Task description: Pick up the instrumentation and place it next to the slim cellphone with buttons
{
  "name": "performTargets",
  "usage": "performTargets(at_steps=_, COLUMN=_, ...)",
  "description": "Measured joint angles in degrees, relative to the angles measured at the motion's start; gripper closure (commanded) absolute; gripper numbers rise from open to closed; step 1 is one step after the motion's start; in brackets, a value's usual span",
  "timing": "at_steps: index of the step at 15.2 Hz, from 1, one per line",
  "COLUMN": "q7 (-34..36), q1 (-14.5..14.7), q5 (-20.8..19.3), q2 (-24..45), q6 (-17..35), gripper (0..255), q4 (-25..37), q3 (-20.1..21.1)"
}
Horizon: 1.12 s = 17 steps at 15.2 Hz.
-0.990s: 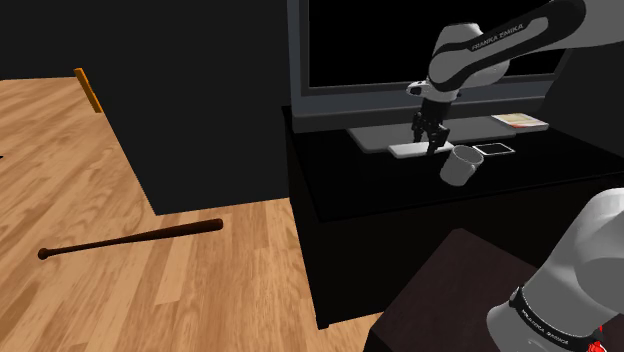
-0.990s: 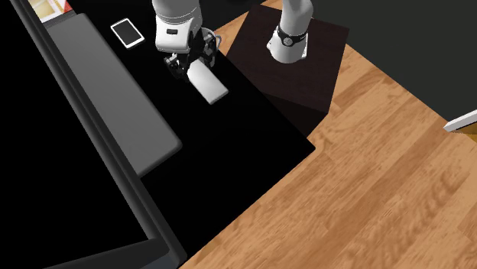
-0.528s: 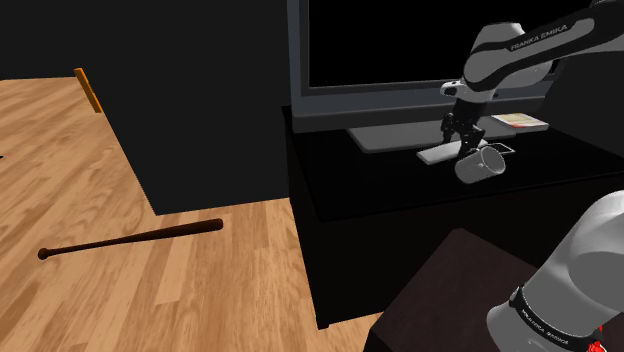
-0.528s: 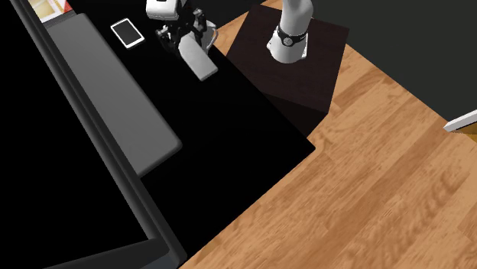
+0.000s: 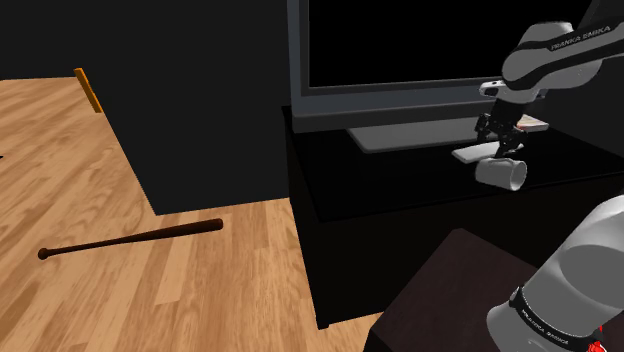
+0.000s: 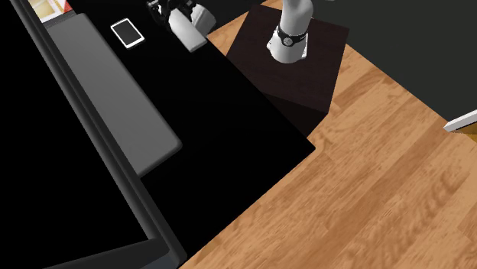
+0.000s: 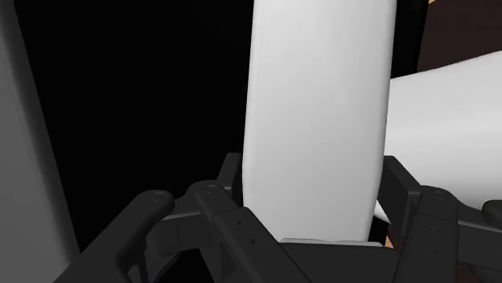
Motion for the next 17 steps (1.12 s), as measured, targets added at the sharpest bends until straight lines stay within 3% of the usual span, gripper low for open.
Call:
performTargets(at_steps=10, q7=-14.57, q1=-4.59, q5=-2.92, q2=1.47, q6=-0.84, gripper=255, q4=4.05, q3=-11.25)
performTargets(at_steps=13, q7=-20.27, q1=-3.76, q5=-1.32, q2=4.98, q6=-0.47, gripper=255, q4=7.68, q3=-16.33)
performTargets(at_steps=17, q7=-22.35, q1=-3.7, q5=-1.1, q2=6.24, q6=1.9, gripper=255, q4=6.7, q3=-18.66)
